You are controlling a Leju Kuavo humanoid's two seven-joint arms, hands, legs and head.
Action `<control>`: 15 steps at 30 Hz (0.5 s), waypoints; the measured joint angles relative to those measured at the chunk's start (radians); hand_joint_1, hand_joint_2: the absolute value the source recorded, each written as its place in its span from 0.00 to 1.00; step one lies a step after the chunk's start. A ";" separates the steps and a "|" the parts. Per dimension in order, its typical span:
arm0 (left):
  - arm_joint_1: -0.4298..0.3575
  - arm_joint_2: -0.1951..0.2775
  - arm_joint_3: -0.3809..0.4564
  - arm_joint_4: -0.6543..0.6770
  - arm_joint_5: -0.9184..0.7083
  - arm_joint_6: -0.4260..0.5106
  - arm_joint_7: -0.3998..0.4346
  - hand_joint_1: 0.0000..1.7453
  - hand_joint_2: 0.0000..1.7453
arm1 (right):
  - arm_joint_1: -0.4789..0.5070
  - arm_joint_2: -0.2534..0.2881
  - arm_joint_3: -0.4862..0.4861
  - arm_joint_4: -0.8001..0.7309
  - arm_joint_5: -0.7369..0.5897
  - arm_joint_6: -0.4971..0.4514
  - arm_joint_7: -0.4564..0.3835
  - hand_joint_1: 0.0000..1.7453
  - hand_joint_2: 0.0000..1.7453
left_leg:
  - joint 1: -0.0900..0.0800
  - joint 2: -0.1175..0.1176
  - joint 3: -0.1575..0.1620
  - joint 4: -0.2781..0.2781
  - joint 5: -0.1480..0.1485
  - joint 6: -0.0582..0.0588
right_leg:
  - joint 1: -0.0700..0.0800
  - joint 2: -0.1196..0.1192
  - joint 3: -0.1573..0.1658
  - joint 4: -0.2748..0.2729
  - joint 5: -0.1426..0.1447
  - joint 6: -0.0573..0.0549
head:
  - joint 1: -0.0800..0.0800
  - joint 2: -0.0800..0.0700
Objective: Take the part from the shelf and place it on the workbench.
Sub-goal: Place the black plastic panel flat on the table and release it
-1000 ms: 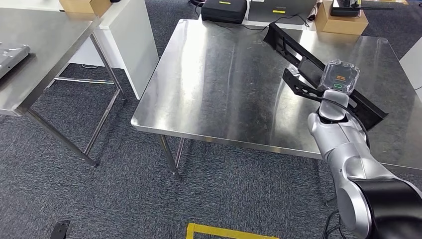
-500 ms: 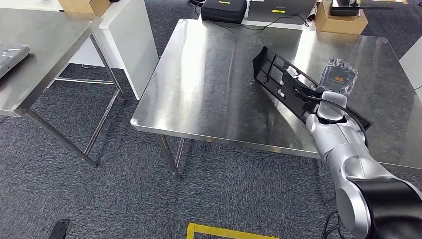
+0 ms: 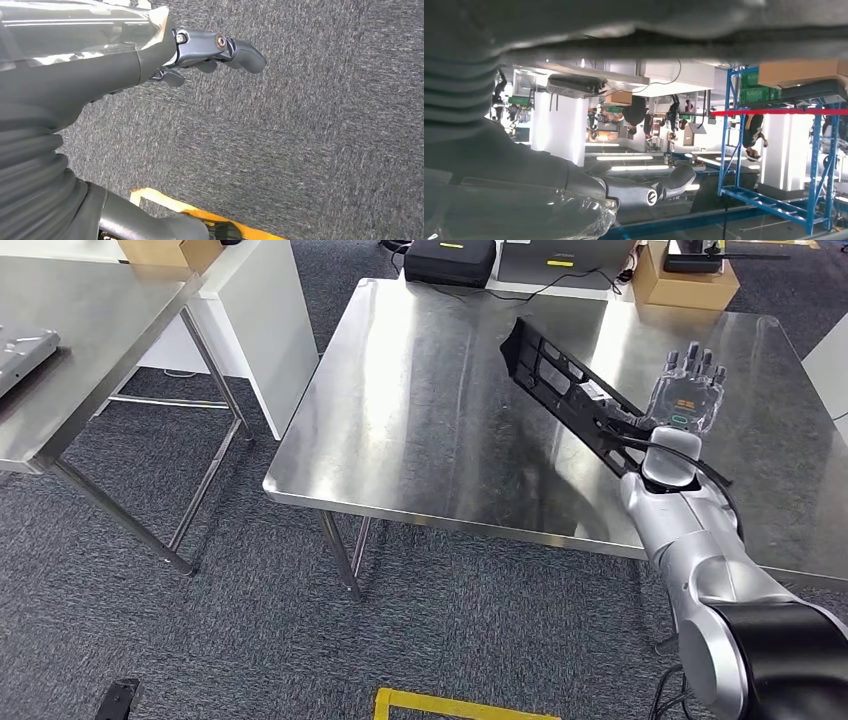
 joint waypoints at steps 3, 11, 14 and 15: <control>0.000 0.001 0.000 0.000 0.000 0.000 0.000 0.00 1.00 | 0.001 -0.002 0.000 0.000 0.000 0.000 0.000 0.00 0.00 | 0.000 0.000 0.000 0.000 0.000 0.000 | 0.000 0.000 0.000 0.000 0.000 0.000 | 0.000 0.000; 0.000 0.004 0.002 0.000 -0.005 -0.001 0.000 0.00 1.00 | 0.001 -0.008 -0.008 0.000 0.000 -0.006 0.003 0.00 0.00 | 0.000 0.000 0.000 0.000 0.000 0.000 | 0.000 0.000 0.000 0.000 0.000 0.000 | 0.000 0.000; 0.001 0.007 0.007 0.000 -0.011 -0.004 0.000 0.00 1.00 | 0.001 -0.018 -0.028 0.000 0.000 -0.015 0.003 0.00 0.00 | 0.000 0.000 0.001 0.000 0.000 0.000 | 0.000 0.000 0.001 0.000 0.000 0.000 | 0.000 0.000; 0.002 0.008 0.010 0.000 -0.014 -0.005 -0.001 0.00 1.00 | 0.002 -0.023 -0.038 0.000 0.000 -0.017 0.003 0.00 0.00 | 0.000 0.000 0.001 0.000 0.000 0.000 | 0.000 0.000 0.001 0.000 0.000 0.000 | 0.000 0.000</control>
